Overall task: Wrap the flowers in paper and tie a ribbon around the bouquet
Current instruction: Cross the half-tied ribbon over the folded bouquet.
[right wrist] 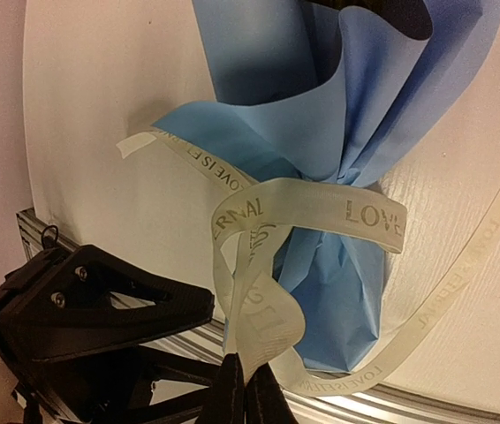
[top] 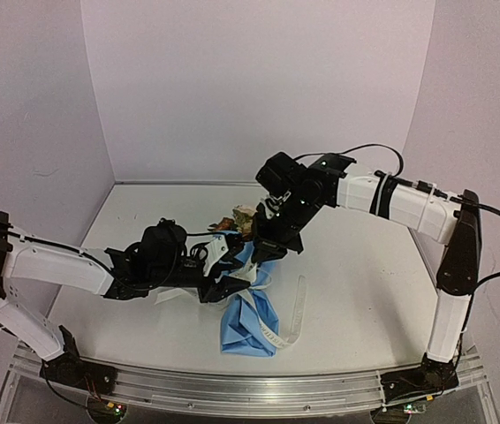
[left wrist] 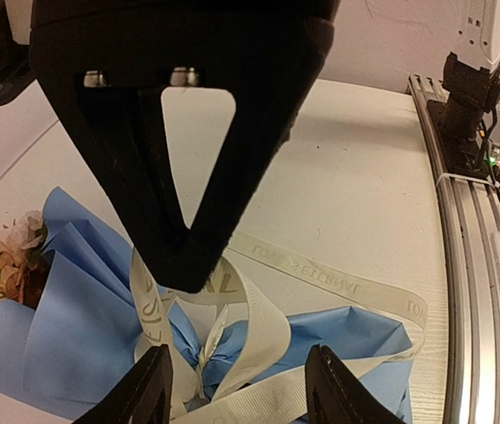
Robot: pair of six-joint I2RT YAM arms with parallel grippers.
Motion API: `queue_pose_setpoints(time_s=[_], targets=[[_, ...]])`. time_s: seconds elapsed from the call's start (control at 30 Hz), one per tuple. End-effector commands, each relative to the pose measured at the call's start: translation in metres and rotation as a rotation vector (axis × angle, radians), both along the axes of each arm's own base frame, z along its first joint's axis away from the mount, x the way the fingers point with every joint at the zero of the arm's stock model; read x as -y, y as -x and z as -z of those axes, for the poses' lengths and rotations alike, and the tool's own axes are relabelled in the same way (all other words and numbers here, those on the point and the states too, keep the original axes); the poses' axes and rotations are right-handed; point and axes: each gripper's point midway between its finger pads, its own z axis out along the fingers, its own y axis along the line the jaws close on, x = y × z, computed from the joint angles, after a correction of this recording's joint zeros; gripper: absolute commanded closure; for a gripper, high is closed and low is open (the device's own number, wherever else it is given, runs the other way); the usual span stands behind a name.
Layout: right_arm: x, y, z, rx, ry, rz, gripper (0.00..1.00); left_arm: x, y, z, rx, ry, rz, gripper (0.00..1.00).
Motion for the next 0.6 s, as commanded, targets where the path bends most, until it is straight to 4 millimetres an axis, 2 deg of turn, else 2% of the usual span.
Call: queue_pose_setpoints(time_s=[0.0, 0.23, 0.33, 0.43, 0.5, 0.57], targets=[[-0.01, -0.004, -0.006, -0.006, -0.026, 0.055, 1.0, 0.014, -0.007, -0.028, 0.065, 0.069, 0.016, 0.48], [-0.015, -0.003, -0.006, -0.043, -0.04, 0.088, 1.0, 0.021, -0.009, -0.02, 0.096, 0.044, 0.04, 0.52], [-0.011, -0.002, -0.006, -0.032, -0.031, 0.091, 1.0, 0.023, -0.011, -0.02, 0.106, 0.047, 0.043, 0.59], [-0.009, -0.001, -0.005, -0.027, -0.026, 0.08, 1.0, 0.025, -0.011, -0.019, 0.097, 0.044, 0.047, 0.78], [-0.006, 0.001, -0.004, -0.015, -0.022, 0.057, 0.92, 0.025, -0.013, -0.017, 0.084, 0.045, 0.033, 0.91], [0.0, 0.003, -0.006, 0.021, -0.022, 0.026, 0.84, 0.022, -0.016, -0.019, 0.069, 0.063, 0.003, 0.99]])
